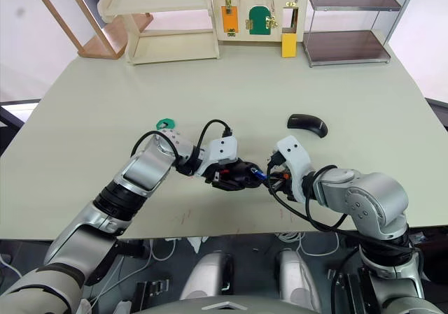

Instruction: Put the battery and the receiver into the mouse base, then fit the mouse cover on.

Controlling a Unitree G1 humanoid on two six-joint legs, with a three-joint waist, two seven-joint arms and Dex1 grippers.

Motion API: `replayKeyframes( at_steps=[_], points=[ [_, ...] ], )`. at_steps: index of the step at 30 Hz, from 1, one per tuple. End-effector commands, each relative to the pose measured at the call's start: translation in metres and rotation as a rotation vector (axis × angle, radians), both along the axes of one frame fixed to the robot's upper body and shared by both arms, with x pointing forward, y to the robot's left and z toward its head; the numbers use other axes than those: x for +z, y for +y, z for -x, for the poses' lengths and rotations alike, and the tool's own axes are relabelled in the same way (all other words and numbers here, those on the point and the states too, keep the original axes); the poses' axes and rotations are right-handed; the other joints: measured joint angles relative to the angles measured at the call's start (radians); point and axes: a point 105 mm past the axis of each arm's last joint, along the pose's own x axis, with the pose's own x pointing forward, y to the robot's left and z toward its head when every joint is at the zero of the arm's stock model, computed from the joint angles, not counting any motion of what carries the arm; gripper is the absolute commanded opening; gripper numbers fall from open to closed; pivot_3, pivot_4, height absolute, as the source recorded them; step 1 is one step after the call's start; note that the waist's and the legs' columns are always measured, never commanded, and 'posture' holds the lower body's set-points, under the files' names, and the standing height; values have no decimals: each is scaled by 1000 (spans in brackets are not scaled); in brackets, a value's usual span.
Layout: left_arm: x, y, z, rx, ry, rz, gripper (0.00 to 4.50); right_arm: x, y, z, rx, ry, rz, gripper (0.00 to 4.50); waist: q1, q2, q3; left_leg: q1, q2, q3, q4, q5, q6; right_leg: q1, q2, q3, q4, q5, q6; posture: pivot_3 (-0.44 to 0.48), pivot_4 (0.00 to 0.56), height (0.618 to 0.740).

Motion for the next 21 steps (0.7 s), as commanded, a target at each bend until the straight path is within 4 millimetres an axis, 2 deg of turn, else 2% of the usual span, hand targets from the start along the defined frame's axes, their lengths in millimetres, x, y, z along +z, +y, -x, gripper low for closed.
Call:
replayKeyframes(
  at_steps=[1,11,21],
  points=[
    [-23,4,12,4,79,-68,2929,1,6,0,19,-3,12,90,0,0,0,0,0,0,0,0,0,0,0,0,0,0,0,0,150,740],
    [-23,5,13,12,82,-72,2929,-9,11,3,36,51,42,90,-1,0,0,0,0,0,-2,0,0,0,0,0,-1,0,0,0,150,740],
    [-23,5,16,13,90,-72,2929,-7,15,-2,21,34,44,90,-2,0,0,1,0,0,-4,0,0,0,0,0,-2,0,0,0,150,740]
  ],
)
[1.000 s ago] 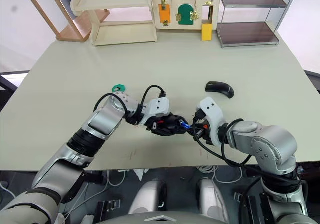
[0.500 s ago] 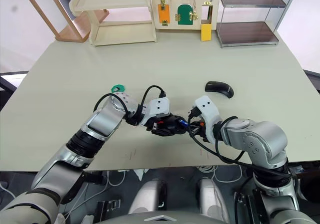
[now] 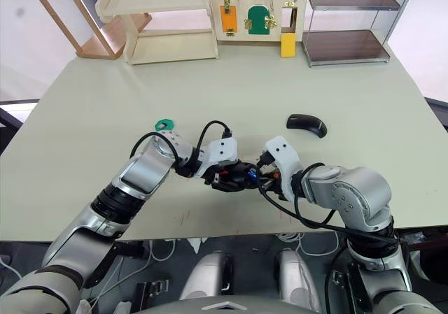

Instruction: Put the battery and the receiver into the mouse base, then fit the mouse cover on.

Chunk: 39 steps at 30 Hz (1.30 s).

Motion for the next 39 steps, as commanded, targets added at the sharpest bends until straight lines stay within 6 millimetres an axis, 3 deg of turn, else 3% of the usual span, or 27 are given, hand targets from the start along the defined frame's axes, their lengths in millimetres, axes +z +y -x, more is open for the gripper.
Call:
replayKeyframes(
  at_steps=[1,3,5,6,9,20,30,39],
  points=[
    [-24,4,13,-5,98,-59,2929,-1,-1,-1,-6,-2,18,1111,0,0,0,0,0,0,0,0,0,0,0,0,0,0,0,0,150,740],
    [-24,4,13,-5,100,-60,2929,0,-2,0,-1,-2,15,1648,-1,0,0,0,0,0,0,0,0,0,0,0,0,0,0,0,150,740],
    [-24,4,13,-4,100,-61,2929,2,-3,-2,-8,-13,12,2896,0,0,0,0,0,0,0,0,0,0,0,0,0,0,0,0,150,740],
    [-24,4,12,-2,101,-60,2929,4,-4,-4,-12,-21,7,3079,0,0,0,0,0,0,-1,0,0,-1,0,0,0,0,0,0,150,740],
    [-25,4,13,-1,101,-59,2929,8,-8,-6,-17,-37,6,4453,0,0,0,0,0,0,-2,0,0,-1,0,0,-2,0,0,0,150,740],
    [-26,5,13,-3,107,-64,2929,8,-10,-2,17,-54,-6,4453,1,0,0,-1,0,0,-6,0,0,0,0,-1,-7,1,1,0,150,740],
    [-28,6,14,-8,109,-69,2929,-1,-25,11,110,-192,22,4453,2,0,0,-1,0,-1,-7,0,0,0,0,-1,-9,0,1,0,150,740],
    [-29,7,15,-14,108,-73,2929,-9,-28,14,140,-324,-78,4453,3,0,0,-1,0,-1,-7,0,0,1,0,-2,-10,0,1,0,150,740]
  ],
)
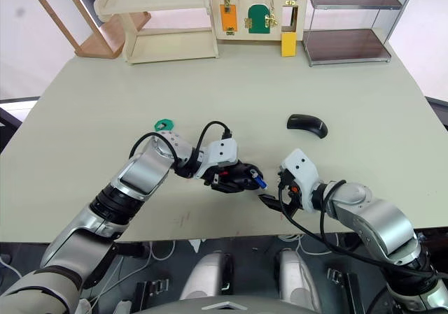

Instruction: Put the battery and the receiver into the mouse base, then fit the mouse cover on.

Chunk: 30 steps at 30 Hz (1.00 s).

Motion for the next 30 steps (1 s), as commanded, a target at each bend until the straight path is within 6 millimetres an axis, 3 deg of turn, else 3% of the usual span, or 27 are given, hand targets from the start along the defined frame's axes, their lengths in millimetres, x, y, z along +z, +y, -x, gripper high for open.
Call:
replayKeyframes(
  at_steps=[1,5,16,20,21,30],
  points=[
    [-29,7,13,-2,106,-73,2929,0,0,1,28,-77,-29,4453,1,0,0,0,0,0,0,0,0,0,0,0,0,0,0,0,150,740],
    [-29,8,13,1,106,-73,2929,-15,-3,3,34,-109,-48,4453,1,0,0,0,0,0,0,0,0,0,0,0,0,0,0,0,150,740],
    [-29,9,13,8,104,-75,2929,-19,-2,-4,38,-185,-89,4453,0,-1,-1,2,1,0,0,0,0,1,1,0,0,0,0,0,150,740],
    [-29,9,13,8,105,-73,2929,-20,-1,-6,39,-196,-89,3524,0,-1,-1,2,1,0,0,0,0,1,1,0,0,0,0,0,150,740],
    [-29,9,13,9,106,-73,2929,-20,-2,-6,37,-198,-89,3108,0,-1,-1,2,1,0,0,0,0,1,1,0,0,0,0,0,150,740],
    [-30,11,13,16,108,-74,2929,-19,-6,-13,-16,-221,-94,3108,0,-1,-1,2,1,0,0,0,0,1,1,0,1,0,0,0,150,740]
  ],
)
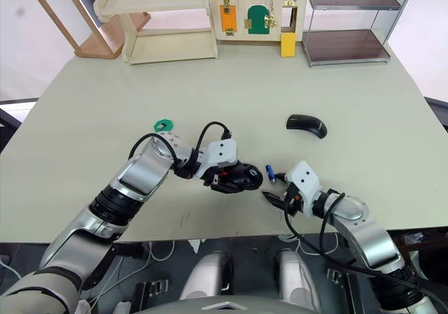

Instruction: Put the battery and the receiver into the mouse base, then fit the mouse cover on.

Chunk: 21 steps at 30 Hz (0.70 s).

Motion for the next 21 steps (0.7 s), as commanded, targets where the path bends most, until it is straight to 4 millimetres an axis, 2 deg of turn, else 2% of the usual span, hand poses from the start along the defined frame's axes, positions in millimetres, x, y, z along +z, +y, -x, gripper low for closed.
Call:
replayKeyframes(
  at_steps=[1,10,12,13,15,16,17,18,21],
  points=[
    [-29,10,13,11,111,-74,2929,9,-3,-5,-27,-49,-8,3108,0,0,0,0,0,0,0,0,0,0,0,0,0,0,0,0,150,740],
    [-29,12,14,5,114,-82,2929,11,-10,-10,-94,-107,10,3108,0,0,0,0,0,0,0,0,0,0,0,0,0,0,0,0,150,740],
    [-29,12,14,4,116,-81,2929,10,-10,-10,-97,-108,11,2453,-1,0,0,0,0,0,0,0,0,0,1,0,1,0,0,0,150,740],
    [-29,12,14,3,116,-81,2929,9,-10,-9,-98,-109,11,2453,-1,0,0,0,0,0,0,0,0,0,1,0,1,0,0,0,150,740],
    [-29,12,14,2,115,-83,2929,9,-9,-9,-97,-111,9,987,-1,0,0,0,0,0,0,0,0,0,1,0,1,1,0,0,150,740],
    [-30,12,14,2,116,-84,2929,9,-7,-10,-92,-113,9,661,-1,0,0,0,0,0,0,0,0,0,1,0,1,1,0,0,150,740],
    [-30,12,14,1,116,-84,2929,9,-6,-10,-89,-114,9,509,-1,0,0,0,0,0,0,0,0,0,1,0,1,1,0,0,150,740],
    [-30,12,14,1,117,-83,2929,9,-6,-10,-90,-115,11,168,-1,0,0,0,0,0,0,0,0,0,1,0,1,1,0,0,150,740],
    [-30,12,14,1,118,-83,2929,8,-6,-11,-96,-116,14,166,-2,0,0,1,0,0,0,0,0,0,1,1,1,1,0,0,150,740]
  ],
)
